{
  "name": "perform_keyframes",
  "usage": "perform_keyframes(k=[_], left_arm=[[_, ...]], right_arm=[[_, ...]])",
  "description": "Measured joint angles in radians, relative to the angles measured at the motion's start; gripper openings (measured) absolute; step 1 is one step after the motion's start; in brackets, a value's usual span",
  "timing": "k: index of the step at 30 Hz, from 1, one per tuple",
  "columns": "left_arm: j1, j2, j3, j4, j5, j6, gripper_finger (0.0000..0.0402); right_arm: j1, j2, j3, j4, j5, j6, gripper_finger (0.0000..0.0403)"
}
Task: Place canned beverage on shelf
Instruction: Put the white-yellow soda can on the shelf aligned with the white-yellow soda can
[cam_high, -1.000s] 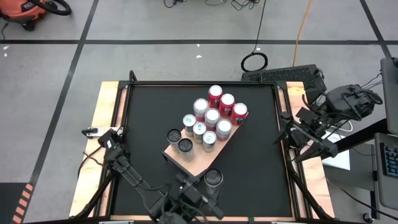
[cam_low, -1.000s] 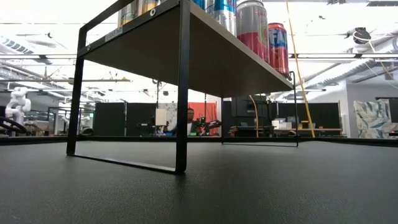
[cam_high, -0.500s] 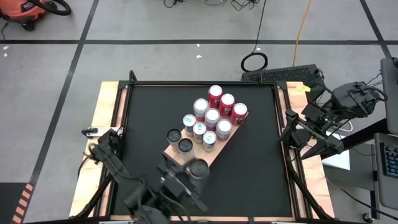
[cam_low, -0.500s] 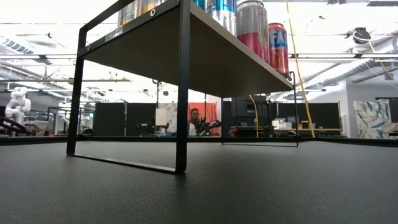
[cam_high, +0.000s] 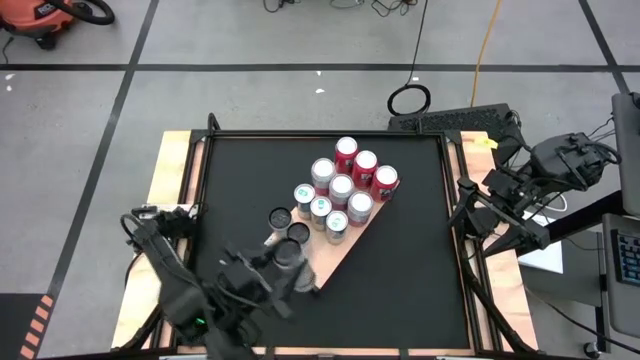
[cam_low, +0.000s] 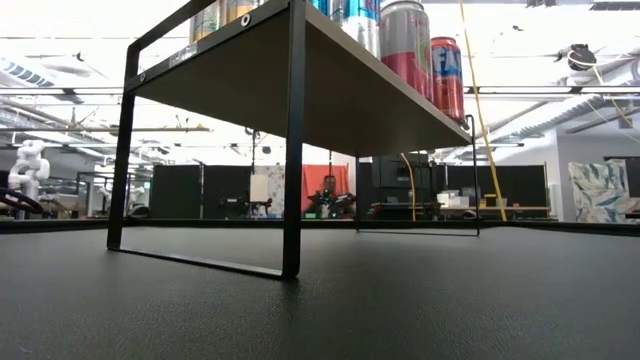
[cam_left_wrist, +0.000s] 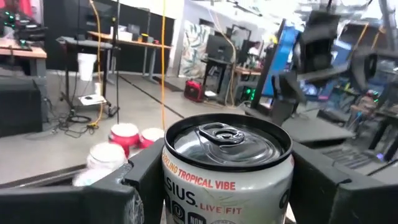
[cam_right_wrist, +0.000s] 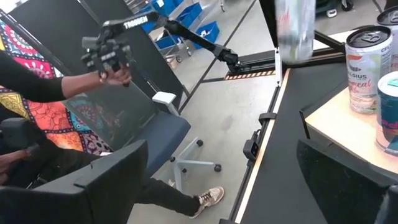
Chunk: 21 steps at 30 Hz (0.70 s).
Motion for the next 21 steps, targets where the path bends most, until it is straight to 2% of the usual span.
perform_keyframes(k=[5,10,21], left_arm=[[0.034,0.113,-0.005,0.109,0.020,-0.004,0.0244],[0.064,0.172,-0.002,0.239,0.001,0.000,0.0244],[0.108,0.196,-0.003,0.222,0.001,0.035,0.0244]], right_arm=[[0.000,0.009,0.000,0.004,0.038,-0.001,0.0389],[0.000,0.027,0.000,0.004,0.052,-0.003,0.0389],[0.000,0.058,0.000,0.004,0.048,-0.002,0.0389]])
